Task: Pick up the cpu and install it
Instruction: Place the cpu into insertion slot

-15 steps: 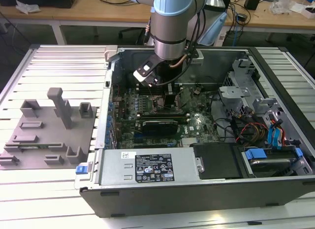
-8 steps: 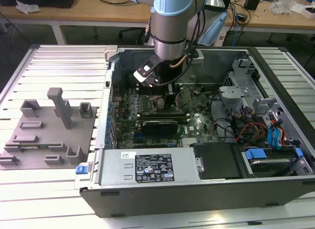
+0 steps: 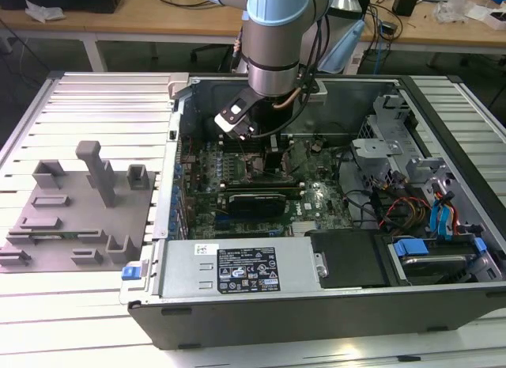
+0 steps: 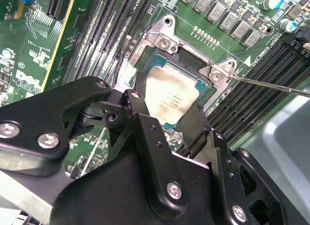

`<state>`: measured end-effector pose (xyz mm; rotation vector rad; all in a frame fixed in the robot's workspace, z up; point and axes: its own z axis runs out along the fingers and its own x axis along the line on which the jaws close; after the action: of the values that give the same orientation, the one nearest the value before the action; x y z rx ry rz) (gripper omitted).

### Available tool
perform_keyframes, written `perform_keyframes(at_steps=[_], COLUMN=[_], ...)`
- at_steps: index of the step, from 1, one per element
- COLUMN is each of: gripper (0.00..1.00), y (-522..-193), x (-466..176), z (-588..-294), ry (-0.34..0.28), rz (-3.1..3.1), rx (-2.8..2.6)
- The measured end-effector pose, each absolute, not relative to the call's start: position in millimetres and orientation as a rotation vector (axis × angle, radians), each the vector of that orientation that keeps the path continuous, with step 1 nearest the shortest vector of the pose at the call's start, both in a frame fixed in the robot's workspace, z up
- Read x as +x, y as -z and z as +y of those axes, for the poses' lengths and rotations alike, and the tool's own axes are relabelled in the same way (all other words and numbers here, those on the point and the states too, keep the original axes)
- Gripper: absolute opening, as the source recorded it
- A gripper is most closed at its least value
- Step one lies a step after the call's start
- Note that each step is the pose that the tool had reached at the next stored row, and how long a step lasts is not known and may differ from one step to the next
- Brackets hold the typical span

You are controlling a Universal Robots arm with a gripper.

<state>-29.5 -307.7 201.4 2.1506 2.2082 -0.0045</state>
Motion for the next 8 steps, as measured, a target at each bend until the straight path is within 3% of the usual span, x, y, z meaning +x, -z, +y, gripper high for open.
perform_keyframes(at_steps=[3, 4, 8], gripper=[0.54, 0.6, 0.6], y=[-201.4, -201.4, -201.4], x=[-29.5, -29.5, -29.5], z=[-307.7, -307.6, -307.6], ry=[0.004, 0.004, 0.004], rz=[2.209, 2.209, 2.209], rx=[2.15, 2.15, 2.149])
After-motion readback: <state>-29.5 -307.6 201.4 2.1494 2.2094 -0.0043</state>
